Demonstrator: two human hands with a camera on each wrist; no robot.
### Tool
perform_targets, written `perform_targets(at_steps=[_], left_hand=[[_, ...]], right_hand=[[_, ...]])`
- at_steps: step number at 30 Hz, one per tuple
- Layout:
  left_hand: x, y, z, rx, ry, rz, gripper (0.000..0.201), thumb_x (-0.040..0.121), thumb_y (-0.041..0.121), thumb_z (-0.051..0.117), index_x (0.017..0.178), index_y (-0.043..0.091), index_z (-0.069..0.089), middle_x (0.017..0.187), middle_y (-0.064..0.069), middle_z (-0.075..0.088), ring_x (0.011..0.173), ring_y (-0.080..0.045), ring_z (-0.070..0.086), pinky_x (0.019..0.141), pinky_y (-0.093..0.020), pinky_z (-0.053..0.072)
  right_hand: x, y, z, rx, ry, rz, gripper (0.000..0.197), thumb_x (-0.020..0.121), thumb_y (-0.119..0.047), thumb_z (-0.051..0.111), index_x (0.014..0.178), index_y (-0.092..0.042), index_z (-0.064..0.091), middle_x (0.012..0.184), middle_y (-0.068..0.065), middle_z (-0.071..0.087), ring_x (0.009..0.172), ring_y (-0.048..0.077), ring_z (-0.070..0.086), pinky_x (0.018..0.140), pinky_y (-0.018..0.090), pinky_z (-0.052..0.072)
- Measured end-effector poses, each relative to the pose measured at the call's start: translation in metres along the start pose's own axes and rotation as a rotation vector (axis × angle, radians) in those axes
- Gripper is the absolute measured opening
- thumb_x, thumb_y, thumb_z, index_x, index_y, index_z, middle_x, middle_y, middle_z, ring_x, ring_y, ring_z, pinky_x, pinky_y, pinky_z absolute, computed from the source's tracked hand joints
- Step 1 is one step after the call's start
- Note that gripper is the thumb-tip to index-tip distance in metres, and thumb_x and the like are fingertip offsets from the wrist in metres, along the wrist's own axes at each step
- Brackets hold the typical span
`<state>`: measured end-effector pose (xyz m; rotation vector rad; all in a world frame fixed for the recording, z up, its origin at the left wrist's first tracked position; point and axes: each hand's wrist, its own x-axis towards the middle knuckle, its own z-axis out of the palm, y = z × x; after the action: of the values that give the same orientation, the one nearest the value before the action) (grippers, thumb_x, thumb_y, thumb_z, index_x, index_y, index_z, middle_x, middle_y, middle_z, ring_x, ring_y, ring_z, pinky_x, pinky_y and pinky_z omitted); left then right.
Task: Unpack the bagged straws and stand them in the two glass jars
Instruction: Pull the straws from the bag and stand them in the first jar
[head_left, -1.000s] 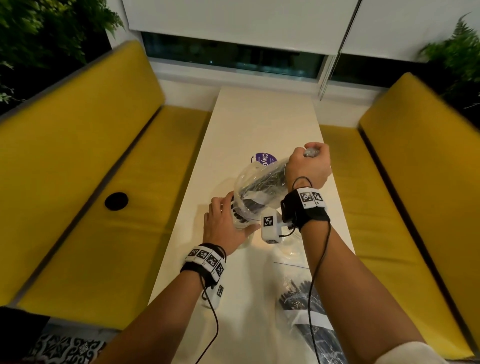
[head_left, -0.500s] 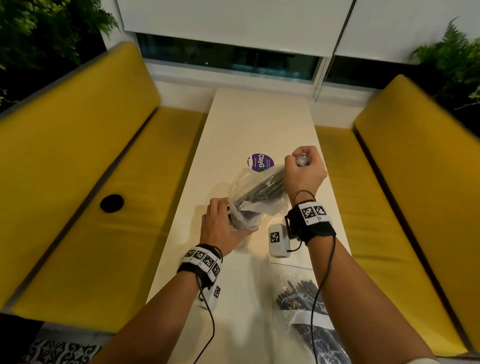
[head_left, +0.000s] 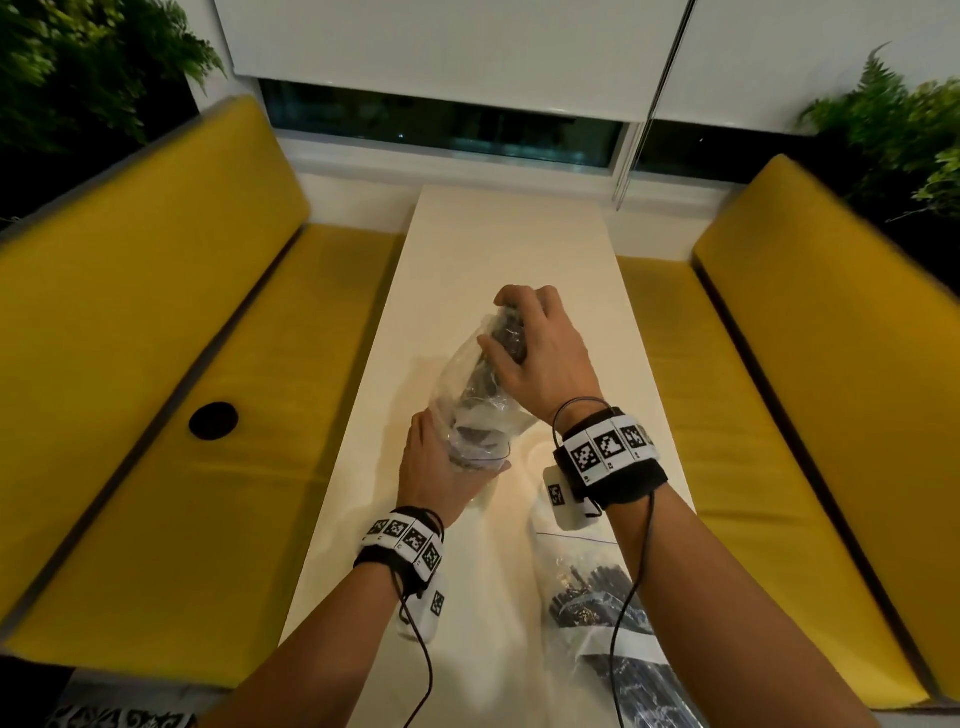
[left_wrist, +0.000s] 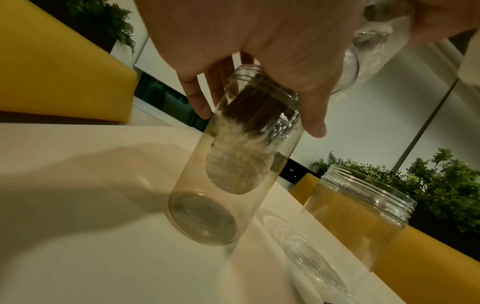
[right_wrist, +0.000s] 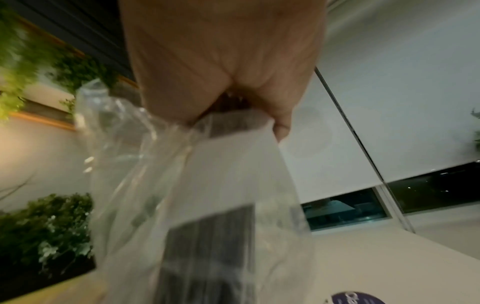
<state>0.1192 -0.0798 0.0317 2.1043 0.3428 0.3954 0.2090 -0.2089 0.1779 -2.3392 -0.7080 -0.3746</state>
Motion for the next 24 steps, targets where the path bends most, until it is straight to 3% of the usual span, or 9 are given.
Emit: perform_targets(at_steps=[2, 5, 11, 14, 16, 18, 20, 22, 24], left_hand=[[-0.001, 0.0, 0.0, -0.016, -0.001, -0.008, 0.122, 0.053, 0.053, 0.102, 0.151, 0.014, 0.041, 0.14, -0.004, 0.057, 0.13, -0.021, 0.056, 0.111, -0.039, 0.051], [-0.001, 0.0, 0.001, -0.032, -0.013, -0.038, 0.112, 0.054, 0.051, 0.102, 0.144, 0.014, 0.046, 0.134, -0.001, 0.059, 0.126, -0.021, 0.059, 0.107, -0.04, 0.055], [0.006, -0.007, 0.004, -0.006, -0.076, -0.1, 0.114, 0.051, 0.066, 0.097, 0.141, 0.018, 0.048, 0.133, 0.004, 0.06, 0.125, -0.015, 0.059, 0.105, -0.031, 0.053], [0.005, -0.007, 0.003, 0.014, -0.063, -0.113, 0.108, 0.052, 0.053, 0.099, 0.139, 0.014, 0.049, 0.128, 0.001, 0.061, 0.117, -0.017, 0.061, 0.099, -0.033, 0.056], [0.004, -0.008, 0.004, 0.013, -0.061, -0.131, 0.106, 0.058, 0.041, 0.1, 0.144, 0.016, 0.043, 0.134, 0.0, 0.059, 0.117, -0.017, 0.061, 0.099, -0.035, 0.055], [0.003, -0.01, 0.005, 0.004, -0.071, -0.12, 0.102, 0.063, 0.046, 0.094, 0.148, 0.025, 0.04, 0.137, 0.006, 0.06, 0.118, -0.013, 0.063, 0.094, -0.022, 0.053], [0.002, -0.01, 0.004, 0.042, -0.072, -0.096, 0.098, 0.065, 0.05, 0.088, 0.149, 0.027, 0.042, 0.136, 0.009, 0.06, 0.12, -0.011, 0.063, 0.09, -0.01, 0.046], [0.003, -0.009, 0.001, 0.043, -0.07, -0.089, 0.094, 0.066, 0.038, 0.093, 0.145, 0.021, 0.045, 0.132, 0.004, 0.056, 0.114, -0.014, 0.062, 0.089, -0.023, 0.051], [0.002, -0.007, 0.0, 0.03, -0.074, -0.115, 0.092, 0.062, 0.039, 0.097, 0.138, 0.02, 0.047, 0.127, 0.004, 0.056, 0.109, -0.014, 0.062, 0.089, -0.031, 0.055]], right_hand=[[-0.007, 0.0, 0.003, 0.003, 0.099, 0.038, 0.045, 0.094, -0.044, 0.068, 0.132, -0.028, 0.048, 0.121, 0.0, 0.052, 0.097, 0.022, 0.062, 0.077, 0.041, 0.06], [-0.017, -0.003, 0.008, 0.095, 0.256, 0.097, 0.044, 0.094, -0.049, 0.068, 0.125, -0.027, 0.046, 0.116, -0.003, 0.059, 0.096, 0.018, 0.063, 0.079, 0.038, 0.057], [-0.017, -0.014, 0.014, 0.116, 0.247, 0.003, 0.028, 0.095, -0.043, 0.071, 0.106, -0.019, 0.063, 0.111, -0.002, 0.057, 0.093, 0.019, 0.063, 0.078, 0.039, 0.06], [-0.018, -0.02, 0.016, 0.178, 0.188, 0.023, 0.029, 0.095, -0.042, 0.073, 0.107, -0.016, 0.07, 0.117, 0.0, 0.058, 0.098, 0.016, 0.063, 0.086, 0.034, 0.06], [-0.018, -0.024, 0.017, 0.228, 0.065, 0.079, 0.041, 0.091, -0.046, 0.076, 0.12, -0.017, 0.069, 0.129, 0.003, 0.054, 0.111, 0.016, 0.059, 0.1, 0.034, 0.056], [-0.02, -0.025, 0.014, 0.282, -0.076, 0.086, 0.066, 0.083, -0.047, 0.083, 0.139, -0.021, 0.058, 0.143, 0.005, 0.044, 0.13, 0.022, 0.05, 0.111, 0.034, 0.046], [-0.023, -0.026, 0.015, 0.205, -0.234, 0.041, 0.092, 0.075, -0.04, 0.087, 0.153, -0.027, 0.039, 0.155, 0.005, 0.029, 0.14, 0.031, 0.037, 0.113, 0.041, 0.041], [-0.027, -0.025, 0.016, 0.039, -0.33, 0.026, 0.095, 0.075, -0.029, 0.084, 0.155, -0.029, 0.032, 0.158, 0.006, 0.024, 0.137, 0.038, 0.036, 0.107, 0.049, 0.045], [-0.028, -0.026, 0.016, 0.021, -0.319, 0.03, 0.075, 0.081, -0.011, 0.075, 0.147, -0.024, 0.042, 0.151, 0.007, 0.036, 0.13, 0.034, 0.044, 0.104, 0.046, 0.048]])
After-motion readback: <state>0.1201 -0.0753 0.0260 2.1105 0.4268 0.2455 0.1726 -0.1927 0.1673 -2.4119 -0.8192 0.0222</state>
